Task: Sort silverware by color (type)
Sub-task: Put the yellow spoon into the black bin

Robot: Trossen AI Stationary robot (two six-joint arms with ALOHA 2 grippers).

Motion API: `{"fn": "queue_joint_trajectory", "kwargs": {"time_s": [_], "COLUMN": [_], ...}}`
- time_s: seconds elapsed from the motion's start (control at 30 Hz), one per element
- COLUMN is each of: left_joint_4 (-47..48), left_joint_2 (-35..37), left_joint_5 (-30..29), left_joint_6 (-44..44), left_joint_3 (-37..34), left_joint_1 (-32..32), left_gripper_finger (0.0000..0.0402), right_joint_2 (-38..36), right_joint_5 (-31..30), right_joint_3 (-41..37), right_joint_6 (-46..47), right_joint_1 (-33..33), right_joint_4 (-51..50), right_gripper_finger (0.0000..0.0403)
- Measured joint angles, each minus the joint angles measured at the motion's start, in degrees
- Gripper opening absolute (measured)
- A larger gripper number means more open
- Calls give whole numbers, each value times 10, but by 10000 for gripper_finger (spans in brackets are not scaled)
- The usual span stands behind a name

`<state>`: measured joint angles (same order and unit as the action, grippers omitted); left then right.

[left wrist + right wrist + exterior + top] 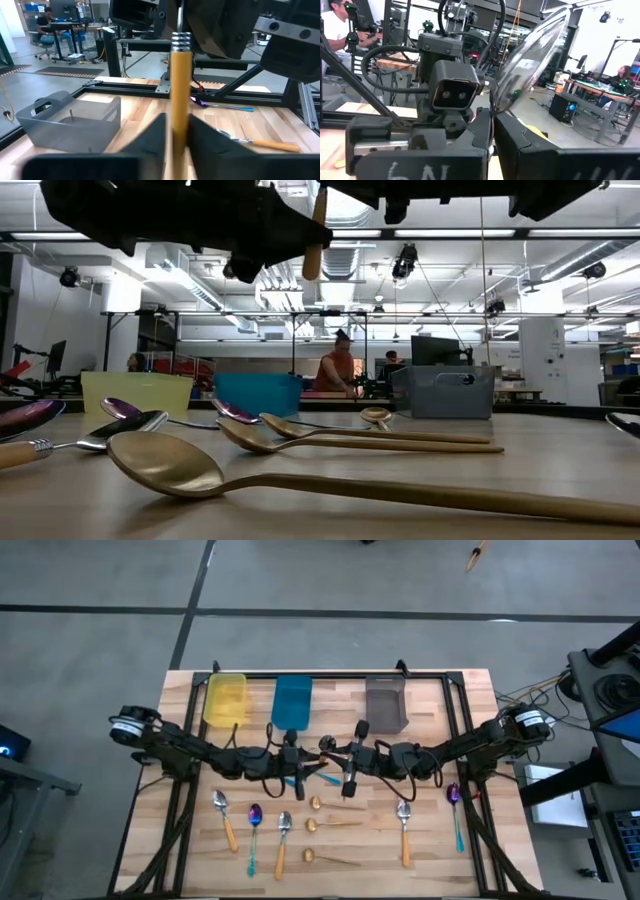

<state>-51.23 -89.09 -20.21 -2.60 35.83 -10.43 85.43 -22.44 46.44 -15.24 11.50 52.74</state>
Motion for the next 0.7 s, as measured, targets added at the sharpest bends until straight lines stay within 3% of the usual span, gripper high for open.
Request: {"fn": "queue_joint_trajectory", "kwargs": {"time_s": [0.1, 0.37, 0.53, 0.7], "left_joint_4": [4, 13, 10, 4], "left_joint_2": [10, 27, 28, 36], "left_joint_5": [4, 101, 212, 321], "left_joint_6": [-7, -18, -7, 12], "left_joint_3": [-5, -8, -7, -7], "left_joint_1": [0, 1, 4, 10], "left_gripper_finger": [17, 16, 16, 16], "right_joint_2": [0, -16, -47, -68], "right_joint_5": [0, 42, 110, 206], "right_joint_3": [0, 0, 10, 48], "right_joint_6": [7, 78, 128, 107], "right_joint_1": [0, -2, -6, -7], "right_joint_4": [0, -37, -123, -229], "right_gripper_finger": [9, 33, 84, 138]}}
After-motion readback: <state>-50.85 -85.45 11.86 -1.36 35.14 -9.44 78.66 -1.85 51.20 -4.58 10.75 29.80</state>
